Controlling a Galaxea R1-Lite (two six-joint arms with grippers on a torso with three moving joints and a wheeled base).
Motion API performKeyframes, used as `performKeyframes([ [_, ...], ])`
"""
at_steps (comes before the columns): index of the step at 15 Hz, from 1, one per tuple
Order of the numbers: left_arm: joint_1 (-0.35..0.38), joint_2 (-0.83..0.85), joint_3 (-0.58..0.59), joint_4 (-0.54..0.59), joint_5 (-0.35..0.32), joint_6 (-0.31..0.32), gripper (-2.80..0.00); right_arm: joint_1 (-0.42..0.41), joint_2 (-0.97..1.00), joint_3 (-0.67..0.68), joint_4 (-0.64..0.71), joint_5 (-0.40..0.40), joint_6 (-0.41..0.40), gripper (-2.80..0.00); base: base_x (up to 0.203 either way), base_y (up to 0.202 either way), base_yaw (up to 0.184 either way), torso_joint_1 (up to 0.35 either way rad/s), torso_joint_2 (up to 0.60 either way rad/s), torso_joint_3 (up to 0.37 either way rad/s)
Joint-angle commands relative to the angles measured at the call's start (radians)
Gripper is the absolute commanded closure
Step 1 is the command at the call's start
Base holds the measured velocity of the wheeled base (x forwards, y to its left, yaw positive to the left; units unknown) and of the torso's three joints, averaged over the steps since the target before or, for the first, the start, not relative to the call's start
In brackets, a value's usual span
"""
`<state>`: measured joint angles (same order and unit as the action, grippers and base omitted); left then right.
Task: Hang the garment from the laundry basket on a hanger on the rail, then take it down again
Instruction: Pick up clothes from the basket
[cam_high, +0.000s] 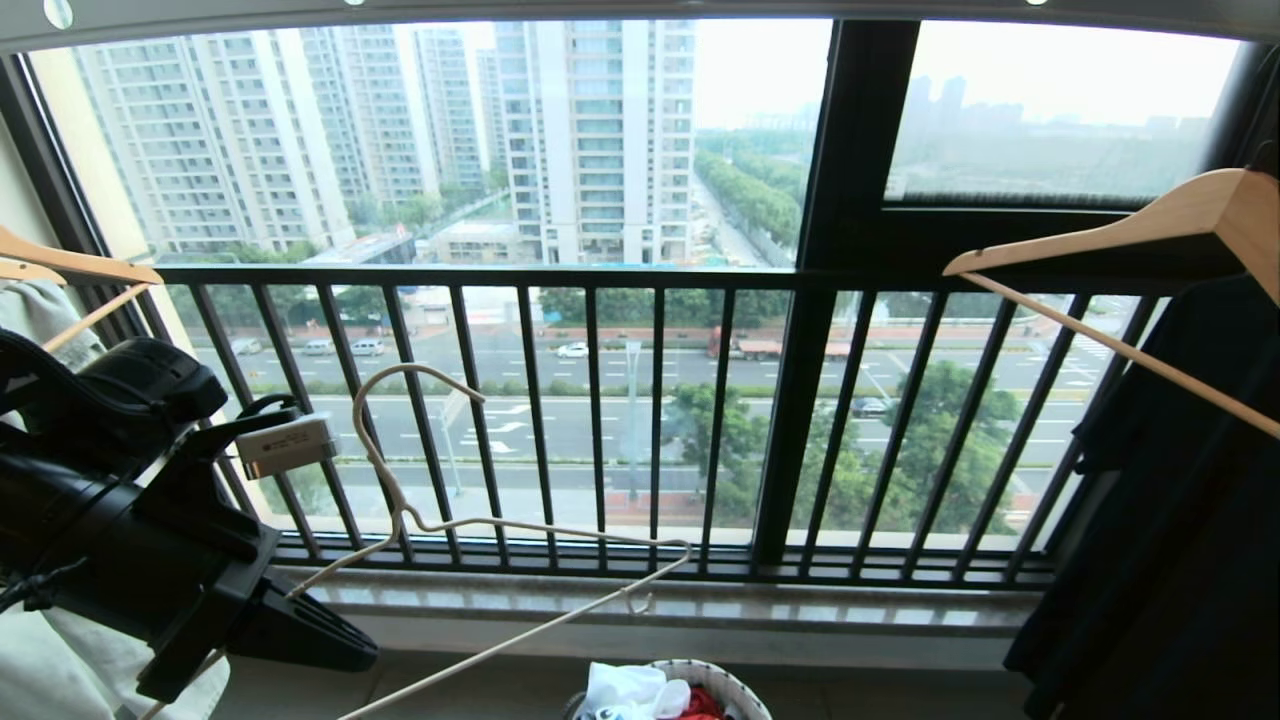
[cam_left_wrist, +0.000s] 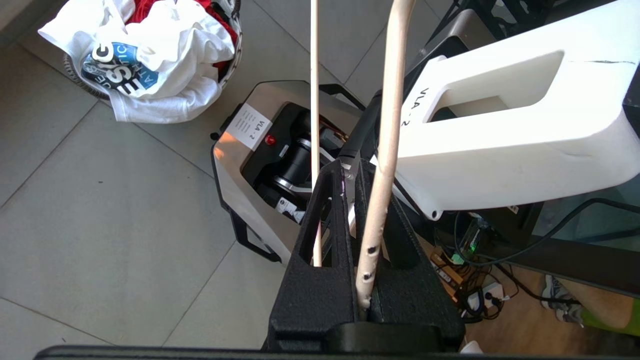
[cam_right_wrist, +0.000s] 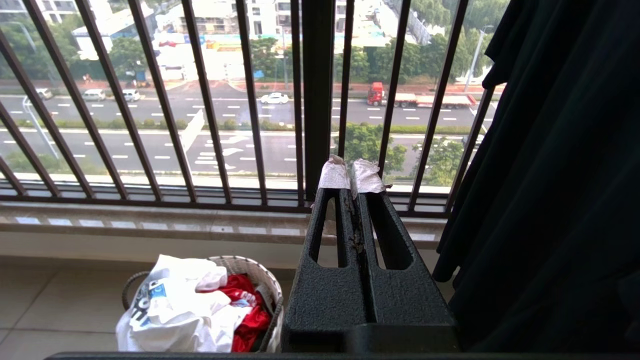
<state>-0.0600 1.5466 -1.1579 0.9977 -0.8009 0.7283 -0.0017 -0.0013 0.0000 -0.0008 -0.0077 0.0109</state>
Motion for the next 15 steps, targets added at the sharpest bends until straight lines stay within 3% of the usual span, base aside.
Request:
performKeyframes([
  [1,0.000,0.006,0.001,0.006,-0.004,0.003,0.00,0.000,0.001,0.000,-0.001,0.000,0.000,0.00,0.000,0.000,0.000,-0.141,0.32,0.178],
  [8,-0.001,0.004,0.003,0.004,-0.009,0.002,0.00,0.000,0.001,0.000,0.001,0.000,-0.002,0.00,0.000,0.000,0.000,-0.149,0.33,0.178],
  [10,0.000,0.010,0.009,0.004,-0.063,0.003,0.00,0.000,0.001,0.000,0.001,0.000,0.000,0.00,0.000,0.000,0.000,-0.164,0.35,0.194],
  [15,-0.001,0.007,0.025,0.006,-0.072,0.025,0.00,0.000,0.001,0.000,0.001,0.000,0.000,0.00,0.000,0.000,0.000,-0.180,0.40,0.224],
])
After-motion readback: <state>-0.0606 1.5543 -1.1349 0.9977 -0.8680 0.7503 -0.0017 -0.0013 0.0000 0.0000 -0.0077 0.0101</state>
